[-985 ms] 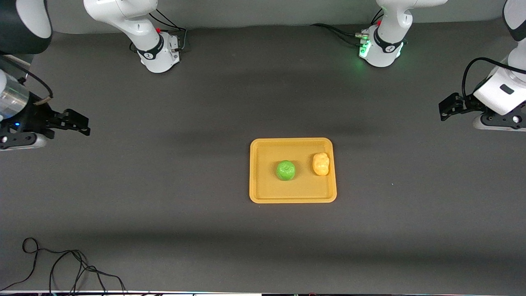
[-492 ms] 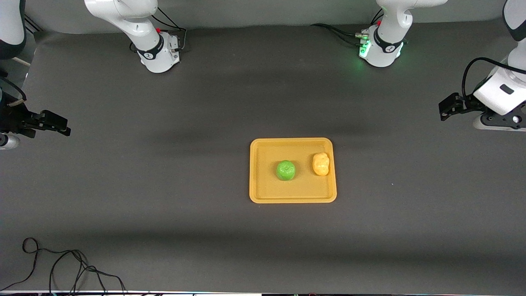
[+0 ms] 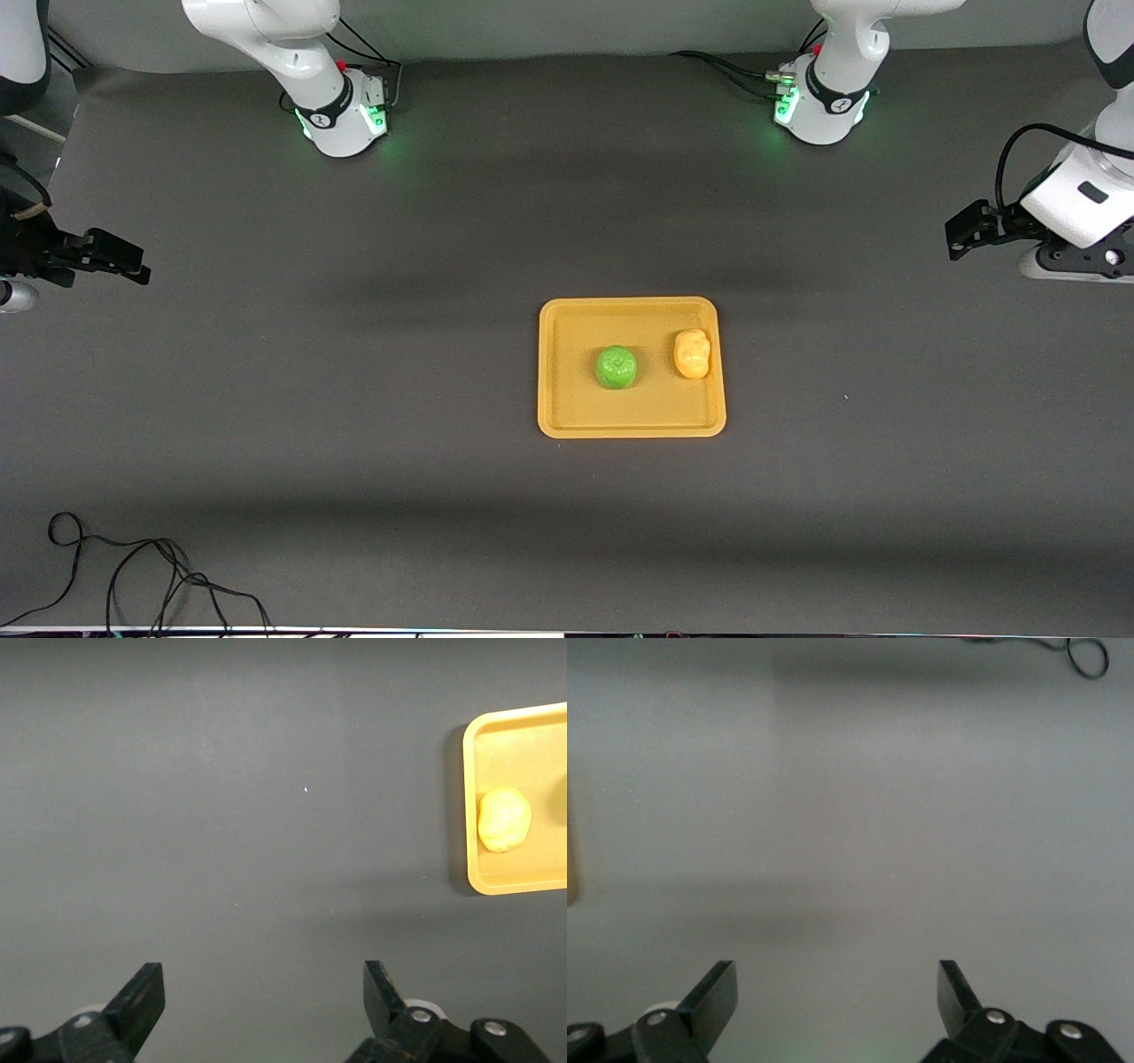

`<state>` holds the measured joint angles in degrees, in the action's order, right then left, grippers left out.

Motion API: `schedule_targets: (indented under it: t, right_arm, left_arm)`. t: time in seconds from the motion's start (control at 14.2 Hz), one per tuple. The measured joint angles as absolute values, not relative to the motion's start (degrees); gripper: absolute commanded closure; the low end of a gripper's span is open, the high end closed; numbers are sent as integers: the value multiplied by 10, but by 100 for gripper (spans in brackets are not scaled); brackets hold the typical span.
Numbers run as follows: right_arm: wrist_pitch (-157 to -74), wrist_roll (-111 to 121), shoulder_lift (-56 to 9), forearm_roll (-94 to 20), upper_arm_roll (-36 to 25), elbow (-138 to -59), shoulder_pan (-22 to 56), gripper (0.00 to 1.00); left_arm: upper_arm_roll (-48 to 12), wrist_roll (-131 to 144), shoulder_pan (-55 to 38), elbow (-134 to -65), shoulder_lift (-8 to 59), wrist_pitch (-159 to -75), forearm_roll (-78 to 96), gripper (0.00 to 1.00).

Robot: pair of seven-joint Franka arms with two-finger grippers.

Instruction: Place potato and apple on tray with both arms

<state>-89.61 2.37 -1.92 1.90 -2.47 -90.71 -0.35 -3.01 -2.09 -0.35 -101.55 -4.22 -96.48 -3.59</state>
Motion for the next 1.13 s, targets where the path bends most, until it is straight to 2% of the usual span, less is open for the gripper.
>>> schedule_targets:
  t: [1.13]
  right_arm:
    - [-868,20,-16,-11,-25,-901,-3,0]
  left_arm:
    - [-26,-21,-3,-1015,-42,-965,-29,0]
